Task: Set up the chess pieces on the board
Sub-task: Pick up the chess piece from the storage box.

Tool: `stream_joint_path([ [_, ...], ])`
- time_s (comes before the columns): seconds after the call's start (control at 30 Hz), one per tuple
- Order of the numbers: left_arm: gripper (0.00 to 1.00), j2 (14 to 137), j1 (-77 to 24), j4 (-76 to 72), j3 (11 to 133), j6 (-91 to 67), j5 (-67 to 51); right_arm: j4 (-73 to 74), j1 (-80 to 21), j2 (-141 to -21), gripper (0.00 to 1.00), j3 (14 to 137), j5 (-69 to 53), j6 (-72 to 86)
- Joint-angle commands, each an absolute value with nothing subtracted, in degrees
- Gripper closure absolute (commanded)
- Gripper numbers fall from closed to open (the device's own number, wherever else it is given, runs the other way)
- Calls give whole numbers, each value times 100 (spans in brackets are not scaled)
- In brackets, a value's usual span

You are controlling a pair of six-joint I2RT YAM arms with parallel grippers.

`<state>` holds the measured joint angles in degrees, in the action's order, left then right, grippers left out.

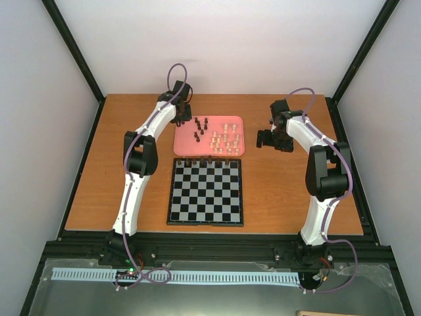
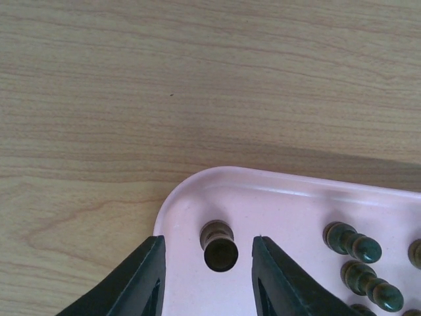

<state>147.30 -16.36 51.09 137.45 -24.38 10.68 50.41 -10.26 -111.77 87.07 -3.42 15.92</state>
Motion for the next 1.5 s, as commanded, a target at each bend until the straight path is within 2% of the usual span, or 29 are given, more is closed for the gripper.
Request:
stream_joint_path([
  [0.0, 62, 14878, -1586, 5011, 14065, -2510, 1005, 5123, -1046, -11247, 0, 8866, -255, 1588],
  [0.17, 78, 14974, -1573, 4992, 14115, -2488, 838, 5132, -1051, -11238, 0, 8856, -238, 1591],
  [0.37, 79, 14991, -1573, 5014, 14115, -2492, 814, 5144, -1047, -11232, 0, 8849, -242, 1599],
  [0.57, 92, 14965, -1556, 5019, 14115, -2487, 841, 5154, -1046, -11229, 0, 8875, -246, 1591],
  [0.6, 97, 14921, -1549, 5053, 14119, -2479, 862, 5159, -1050, -11233, 0, 8868, -246, 1583],
  [0.67, 99, 14851, -1543, 5108, 14115, -2449, 876, 5142, -1046, -11254, 0, 8869, -247, 1581],
  [0.9, 99, 14016, -1561, 5463, 13792, -2209, 776, 5068, -1046, -11203, 0, 8898, -244, 1591],
  [1.03, 97, 13187, -1759, 5580, 13070, -1862, 632, 4975, -1044, -11142, 0, 8786, -291, 1620],
  [1.23, 97, 11939, -2492, 5377, 11598, -1306, -109, 4824, -1051, -11026, 0, 8579, -326, 1663],
  [1.47, 98, 11699, -3561, 5328, 11044, -1052, -514, 4688, -1046, -10837, 0, 8272, -216, 1656],
])
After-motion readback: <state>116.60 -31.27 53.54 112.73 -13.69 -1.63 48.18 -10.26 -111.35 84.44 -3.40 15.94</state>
